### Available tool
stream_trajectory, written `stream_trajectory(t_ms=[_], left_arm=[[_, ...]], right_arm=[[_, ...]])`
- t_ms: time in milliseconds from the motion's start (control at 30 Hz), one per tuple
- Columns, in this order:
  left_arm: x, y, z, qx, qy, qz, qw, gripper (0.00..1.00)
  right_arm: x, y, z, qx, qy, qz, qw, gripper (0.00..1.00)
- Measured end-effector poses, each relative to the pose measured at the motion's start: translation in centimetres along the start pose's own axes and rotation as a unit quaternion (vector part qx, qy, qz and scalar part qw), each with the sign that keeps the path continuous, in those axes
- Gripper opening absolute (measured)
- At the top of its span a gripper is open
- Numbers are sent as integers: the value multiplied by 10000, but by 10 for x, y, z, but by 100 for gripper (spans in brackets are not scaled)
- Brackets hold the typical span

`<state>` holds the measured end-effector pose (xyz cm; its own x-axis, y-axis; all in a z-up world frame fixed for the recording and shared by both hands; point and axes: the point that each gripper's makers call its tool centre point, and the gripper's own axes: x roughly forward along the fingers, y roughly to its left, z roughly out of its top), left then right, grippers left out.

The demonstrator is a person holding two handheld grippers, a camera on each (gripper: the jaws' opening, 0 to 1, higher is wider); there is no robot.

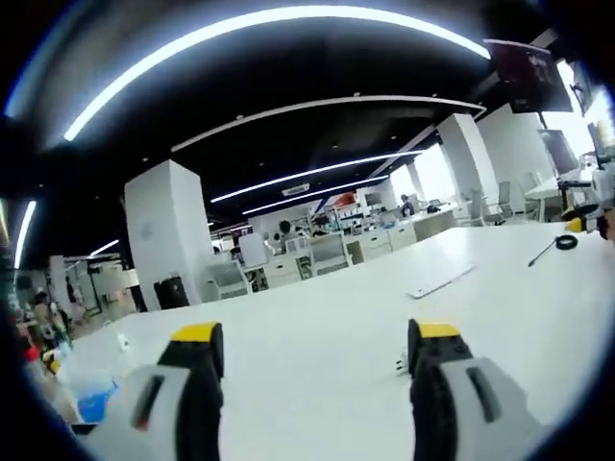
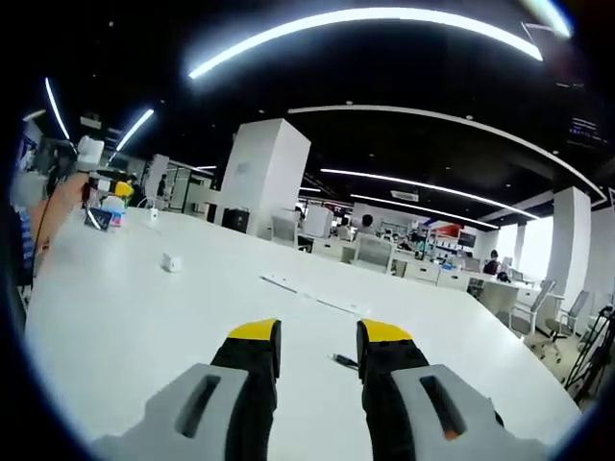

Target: Plug the desk Type‑C cable into the charger adapter.

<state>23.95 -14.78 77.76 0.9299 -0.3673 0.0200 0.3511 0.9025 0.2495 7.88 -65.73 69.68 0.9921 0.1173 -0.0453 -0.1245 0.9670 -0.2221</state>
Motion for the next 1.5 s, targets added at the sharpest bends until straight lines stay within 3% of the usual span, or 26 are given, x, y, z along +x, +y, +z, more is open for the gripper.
stream_trajectory(t_ms=[200,500,833,933,1067,1167,1300,1433,1500], left_arm=[[16,-12,-3,365,316,-283,9984,79],[41,-24,-10,548,719,-637,9939,78],[65,-48,-15,780,1159,-1199,9829,77],[73,-54,-16,949,1285,-1338,9780,77],[79,-59,-29,1165,1763,-1639,9636,78],[85,-57,-28,1386,1811,-1605,9603,78],[92,-61,-27,1395,1812,-1703,9585,78],[97,-79,-36,1554,1901,-2192,9443,80],[98,-82,-41,1717,2000,-2286,9371,80]], right_arm=[[-1,4,3,-32,-52,50,10000,31],[-2,3,4,-68,-64,39,9999,31],[-2,5,0,-113,2,107,9999,31],[-2,5,2,-169,-24,114,9998,31],[-3,4,2,-192,-27,111,9998,31],[-3,3,2,-208,-24,120,9997,31],[-3,3,2,-266,-3,113,9996,31],[-3,3,1,-296,9,86,9995,31],[-3,3,1,-283,10,100,9995,31]])
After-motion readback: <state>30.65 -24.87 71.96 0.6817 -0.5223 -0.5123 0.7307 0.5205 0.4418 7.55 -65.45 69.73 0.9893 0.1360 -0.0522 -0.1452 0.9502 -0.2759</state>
